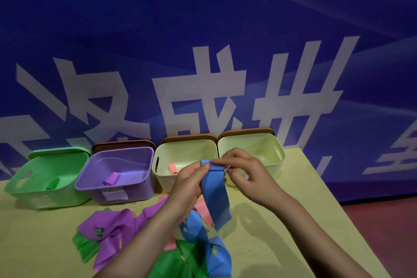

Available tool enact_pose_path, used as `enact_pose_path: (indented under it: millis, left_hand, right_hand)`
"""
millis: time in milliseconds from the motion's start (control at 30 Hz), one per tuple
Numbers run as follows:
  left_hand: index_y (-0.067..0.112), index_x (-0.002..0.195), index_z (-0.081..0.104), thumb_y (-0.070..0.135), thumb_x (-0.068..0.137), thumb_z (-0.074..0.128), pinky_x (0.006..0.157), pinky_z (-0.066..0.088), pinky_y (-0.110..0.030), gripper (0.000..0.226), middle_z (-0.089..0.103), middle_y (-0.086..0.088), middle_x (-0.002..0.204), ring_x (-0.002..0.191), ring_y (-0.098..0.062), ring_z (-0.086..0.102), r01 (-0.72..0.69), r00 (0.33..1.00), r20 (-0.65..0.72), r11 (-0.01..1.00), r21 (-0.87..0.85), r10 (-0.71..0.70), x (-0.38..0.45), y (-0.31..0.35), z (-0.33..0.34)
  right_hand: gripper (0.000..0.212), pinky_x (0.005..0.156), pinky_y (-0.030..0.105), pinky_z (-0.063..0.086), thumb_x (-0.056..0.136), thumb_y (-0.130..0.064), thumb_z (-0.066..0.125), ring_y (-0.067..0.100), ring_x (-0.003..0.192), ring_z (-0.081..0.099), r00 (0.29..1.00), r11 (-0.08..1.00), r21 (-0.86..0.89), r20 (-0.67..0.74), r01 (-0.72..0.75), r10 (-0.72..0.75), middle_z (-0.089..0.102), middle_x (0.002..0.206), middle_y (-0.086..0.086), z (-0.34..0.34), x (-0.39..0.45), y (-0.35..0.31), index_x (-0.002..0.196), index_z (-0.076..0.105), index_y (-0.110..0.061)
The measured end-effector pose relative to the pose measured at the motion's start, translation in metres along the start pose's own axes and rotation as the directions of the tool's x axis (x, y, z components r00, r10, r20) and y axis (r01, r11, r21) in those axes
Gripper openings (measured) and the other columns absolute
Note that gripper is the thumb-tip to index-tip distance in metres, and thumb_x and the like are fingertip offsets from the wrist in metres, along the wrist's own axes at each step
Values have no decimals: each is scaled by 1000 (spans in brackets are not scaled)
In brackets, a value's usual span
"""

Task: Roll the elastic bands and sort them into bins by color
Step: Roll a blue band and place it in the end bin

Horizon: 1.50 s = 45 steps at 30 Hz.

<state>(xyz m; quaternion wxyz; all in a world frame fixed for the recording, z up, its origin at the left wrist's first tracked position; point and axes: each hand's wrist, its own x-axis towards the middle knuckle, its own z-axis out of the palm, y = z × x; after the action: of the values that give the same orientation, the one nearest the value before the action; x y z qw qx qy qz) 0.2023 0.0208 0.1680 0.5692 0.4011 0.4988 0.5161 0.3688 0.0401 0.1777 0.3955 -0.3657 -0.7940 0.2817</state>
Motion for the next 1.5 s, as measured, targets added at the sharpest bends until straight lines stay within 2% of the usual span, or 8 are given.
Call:
enact_pose_path:
  millis: [200,367,500,667,833,1033,1233,1500]
  left_hand:
    - [-1,93,63,48,81,55,72,42,-38,51,60,-21,81,75,-21,52,-195,979,7,918,345,205,-2,-9,5]
    - [0,82,62,13,96,51,54,29,-20,22,41,9,55,53,-2,37,-278,949,32,785,553,314,-22,-17,1]
    - [7,84,61,28,95,46,59,38,-31,29,55,-6,65,59,-7,46,-326,922,39,715,618,386,-32,-21,-6]
    - [7,91,68,40,89,51,63,42,-35,37,63,-11,74,67,-16,52,-280,935,-62,836,472,348,-38,-21,-11]
    - [-2,96,66,31,90,59,66,44,-37,34,61,-13,73,70,-25,57,0,986,-165,998,55,9,-46,-20,-9]
    - [3,90,67,23,97,47,44,45,-17,29,64,-3,52,47,-11,62,4,998,-69,1000,-23,-5,-48,-13,-8]
    - [7,88,71,21,96,52,70,57,-34,25,71,-16,85,81,-24,70,4,994,-113,1000,17,-2,-33,-9,-8]
    - [24,83,71,27,96,54,92,45,-44,21,67,-7,92,95,-22,60,-55,993,-100,988,142,69,-11,-6,-18]
  right_hand:
    - [15,74,15,47,87,-14,68,8,80,62,931,922,250,-141,-295,336,69,89,0,19,-12,-1,101,72,-15]
    - [17,64,11,41,83,-10,71,2,66,57,931,936,201,-168,-289,324,66,72,-7,27,-23,-3,77,69,-26]
    - [19,57,13,36,81,-18,71,8,61,50,965,980,49,-171,-193,198,57,63,-8,37,-23,-8,68,59,-27]
    - [11,60,20,42,82,-20,69,11,63,54,959,970,159,-186,-187,215,61,67,-3,46,-23,-12,71,66,-17]
    - [6,64,22,44,85,-10,69,14,68,56,959,958,217,-169,-189,227,64,74,-3,46,-23,-12,80,71,-13]
    - [10,65,14,41,84,-13,64,4,70,52,986,996,-75,-160,42,-54,58,74,-8,39,-17,-9,90,72,-15]
    - [18,73,17,42,89,-19,61,9,82,53,953,908,-294,38,298,-301,61,84,-3,25,-4,1,101,73,-14]
    - [22,81,22,51,91,-27,63,9,90,63,980,971,141,82,-194,184,69,96,-5,23,14,0,111,71,-25]
